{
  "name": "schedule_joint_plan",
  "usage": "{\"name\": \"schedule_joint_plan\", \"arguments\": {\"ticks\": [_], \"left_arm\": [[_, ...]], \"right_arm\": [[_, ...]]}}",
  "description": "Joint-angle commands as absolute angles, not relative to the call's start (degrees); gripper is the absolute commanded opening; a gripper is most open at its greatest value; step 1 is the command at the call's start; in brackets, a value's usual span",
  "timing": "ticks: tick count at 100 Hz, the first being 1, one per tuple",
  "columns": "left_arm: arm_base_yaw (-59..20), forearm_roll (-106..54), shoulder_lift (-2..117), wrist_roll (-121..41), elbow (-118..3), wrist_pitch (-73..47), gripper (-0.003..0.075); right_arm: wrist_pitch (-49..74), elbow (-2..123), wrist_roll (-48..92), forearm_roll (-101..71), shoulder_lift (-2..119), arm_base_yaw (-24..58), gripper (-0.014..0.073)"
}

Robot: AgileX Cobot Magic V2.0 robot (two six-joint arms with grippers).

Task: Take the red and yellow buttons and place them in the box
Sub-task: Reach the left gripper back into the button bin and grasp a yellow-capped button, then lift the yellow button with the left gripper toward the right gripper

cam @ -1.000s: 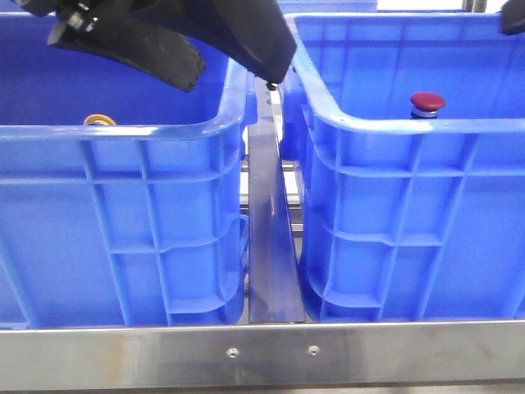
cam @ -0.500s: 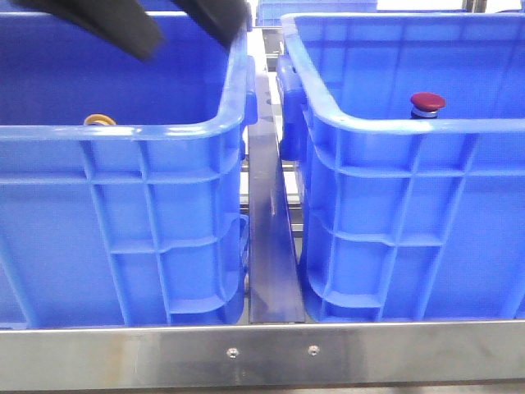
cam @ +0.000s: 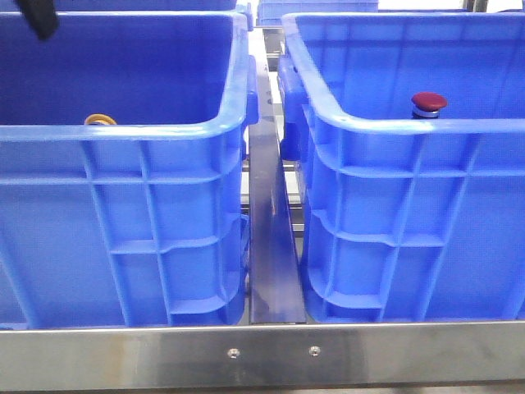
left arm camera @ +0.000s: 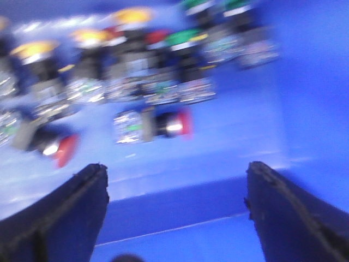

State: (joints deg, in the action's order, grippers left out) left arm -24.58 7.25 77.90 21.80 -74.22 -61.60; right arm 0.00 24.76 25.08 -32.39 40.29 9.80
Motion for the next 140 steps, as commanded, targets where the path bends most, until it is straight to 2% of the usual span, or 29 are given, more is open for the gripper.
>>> {"name": "schedule_joint_plan", "arguments": {"ticks": [1,59,102,109,128,140], "left_arm": [[-23.06,7.55,79.29,20.88,-77.25,-60.71,0.0491],[-21.57,8.6,96.85,19.63,-83.78,-56.48,0.0491],[-21.2,10.8,103.38,19.63,-87.19,-54.97,0.0486],[-21.17,10.97,103.38,19.63,-87.28,-54.82,0.044],[-20.91,11.09,103.38,19.63,-87.28,-54.44,0.0207],[-20.91,11.09,103.38,19.63,-87.28,-54.08,0.0157]], "right_arm": [[-3.93,26.24,25.42,-31.75,39.88,9.41,0.0526],[-3.86,26.24,25.42,-31.75,39.88,9.41,0.0526],[-3.86,26.24,25.42,-31.75,39.88,9.41,0.0526],[-3.82,26.24,25.42,-31.75,39.88,9.41,0.0526],[-3.64,26.24,25.42,-31.75,39.88,9.41,0.0526],[-3.64,26.24,25.42,-31.75,39.88,9.41,0.0526]]}}
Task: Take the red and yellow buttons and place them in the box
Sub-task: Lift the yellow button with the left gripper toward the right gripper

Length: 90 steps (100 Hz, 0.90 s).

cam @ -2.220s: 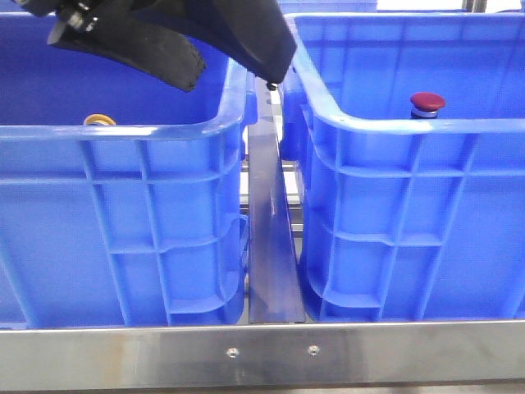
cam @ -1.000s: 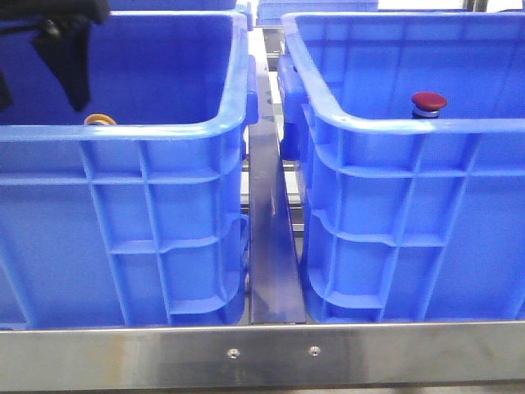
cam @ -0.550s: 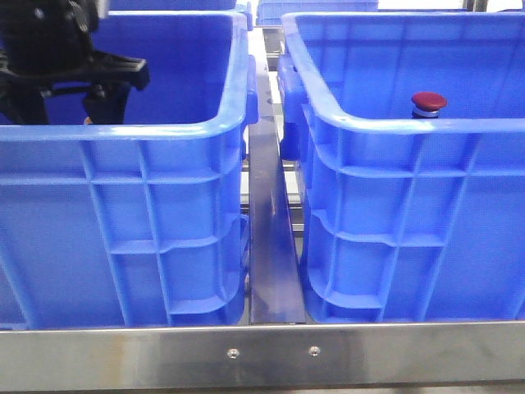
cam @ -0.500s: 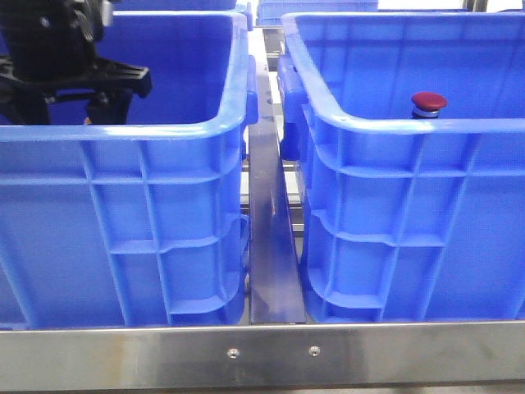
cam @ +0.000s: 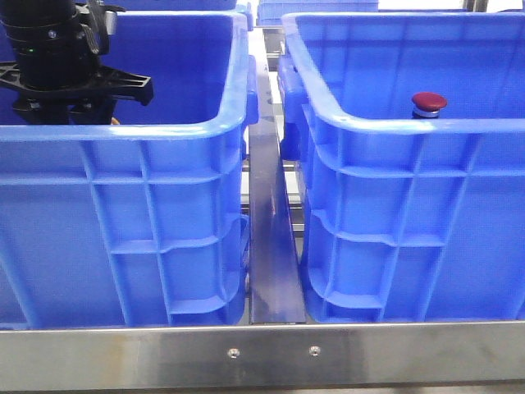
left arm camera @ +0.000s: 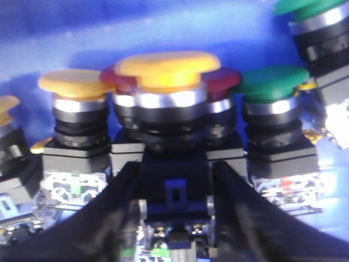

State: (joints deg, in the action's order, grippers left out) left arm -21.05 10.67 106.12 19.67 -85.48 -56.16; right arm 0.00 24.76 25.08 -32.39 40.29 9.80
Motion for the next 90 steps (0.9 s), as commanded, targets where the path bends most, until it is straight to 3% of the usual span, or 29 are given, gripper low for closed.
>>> {"name": "schedule_joint_plan", "arguments": {"ticks": [1,49,90], "left_arm": [[-20.91,11.09,103.38,19.63,-87.28,-53.97,0.0156],[-22.81,11.56,93.14,19.63,-85.75,-52.95,0.0156],[-31.83,10.0,77.45,19.63,-76.18,-45.41,0.0156]], "right_arm": [[-3.64,26.24,25.42,-31.75,39.88,9.41,0.0526],[-3.64,26.24,25.42,-31.75,39.88,9.41,0.0526],[-3.64,26.24,25.42,-31.75,39.88,9.41,0.0526]]}}
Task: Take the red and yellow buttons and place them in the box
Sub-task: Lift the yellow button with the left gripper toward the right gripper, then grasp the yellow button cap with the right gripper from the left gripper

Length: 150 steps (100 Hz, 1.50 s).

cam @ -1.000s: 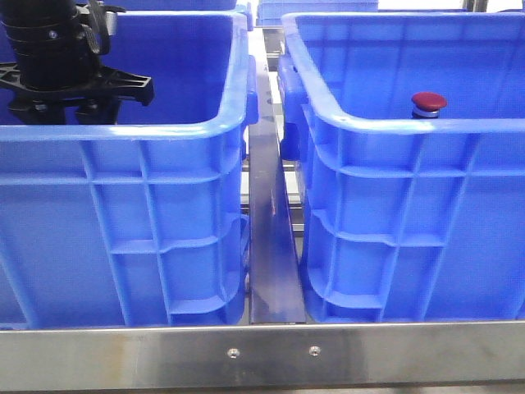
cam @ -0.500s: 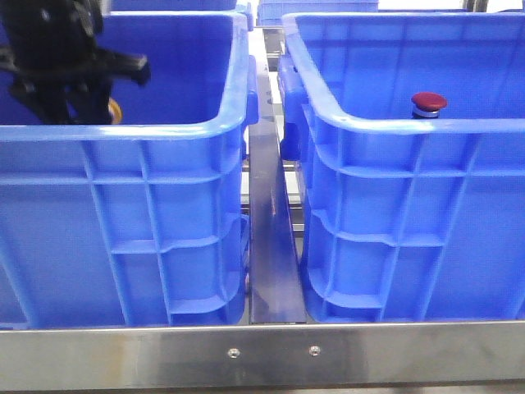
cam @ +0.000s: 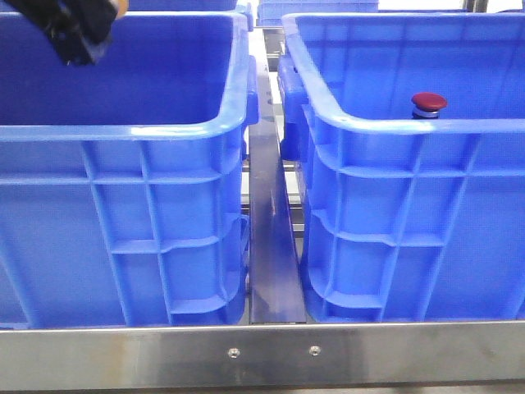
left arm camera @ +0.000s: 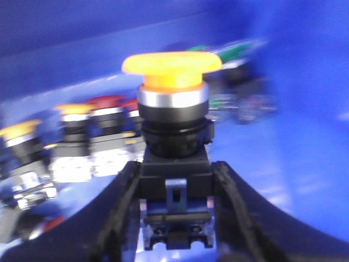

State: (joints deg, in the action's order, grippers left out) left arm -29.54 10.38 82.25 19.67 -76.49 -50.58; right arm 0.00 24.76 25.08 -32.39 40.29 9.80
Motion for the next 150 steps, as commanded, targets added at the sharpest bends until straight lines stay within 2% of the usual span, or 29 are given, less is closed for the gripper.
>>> {"name": "schedule_joint_plan", "arguments": {"ticks": [1,38,55,76,114,134,150], "left_arm": [[-32.04,9.99,77.27,19.63,-76.01,-45.28,0.0156],[-45.45,9.9,75.26,19.16,-71.17,-38.05,0.0156],[-49.17,9.9,75.48,19.16,-71.03,-36.47,0.0156],[-49.7,9.9,75.48,19.16,-70.93,-36.57,0.0156],[-49.7,9.9,75.48,19.16,-70.93,-36.57,0.0156],[-49.7,9.9,75.48,19.16,-70.93,-36.57,0.0156],[-49.7,9.9,75.48,19.16,-70.93,-36.57,0.0156]], "right_arm": [[-3.64,26.24,25.42,-31.75,39.88,9.41,0.0526],[-3.64,26.24,25.42,-31.75,39.88,9.41,0.0526],[-3.91,26.24,25.42,-31.75,39.88,9.41,0.0526],[-1.68,28.24,25.37,-31.98,40.2,9.41,0.0526],[24.75,48.12,25.37,-39.34,53.02,9.62,0.0526],[29.91,57.45,25.37,-40.36,60.69,12.95,0.053],[29.84,62.34,25.37,-42.12,65.33,17.58,0.0611]]}}
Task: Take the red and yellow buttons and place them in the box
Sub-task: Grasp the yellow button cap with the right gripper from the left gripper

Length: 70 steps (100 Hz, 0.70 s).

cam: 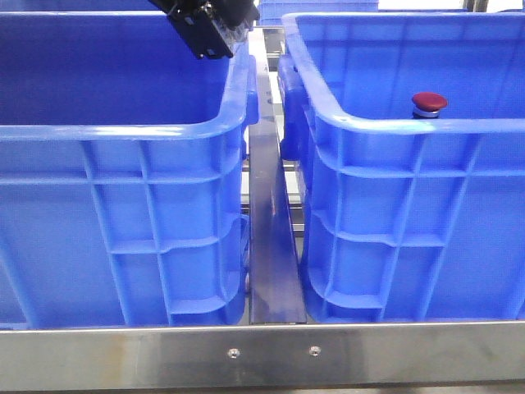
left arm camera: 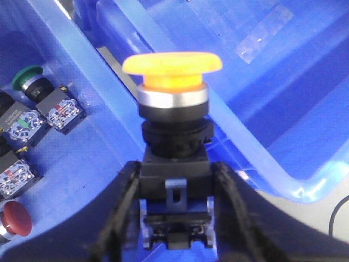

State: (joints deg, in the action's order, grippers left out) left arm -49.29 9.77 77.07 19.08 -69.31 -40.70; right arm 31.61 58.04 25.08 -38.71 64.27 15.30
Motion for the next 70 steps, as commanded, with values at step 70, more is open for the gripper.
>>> {"name": "schedule_joint_plan", "arguments": {"ticks": [70], "left_arm": [[-49.7,9.9,75.48,19.16,-70.93,-36.55,0.0156]], "right_arm": [[36.3,69.99,25.37,-58.33,79.94,23.28,0.0619]]}}
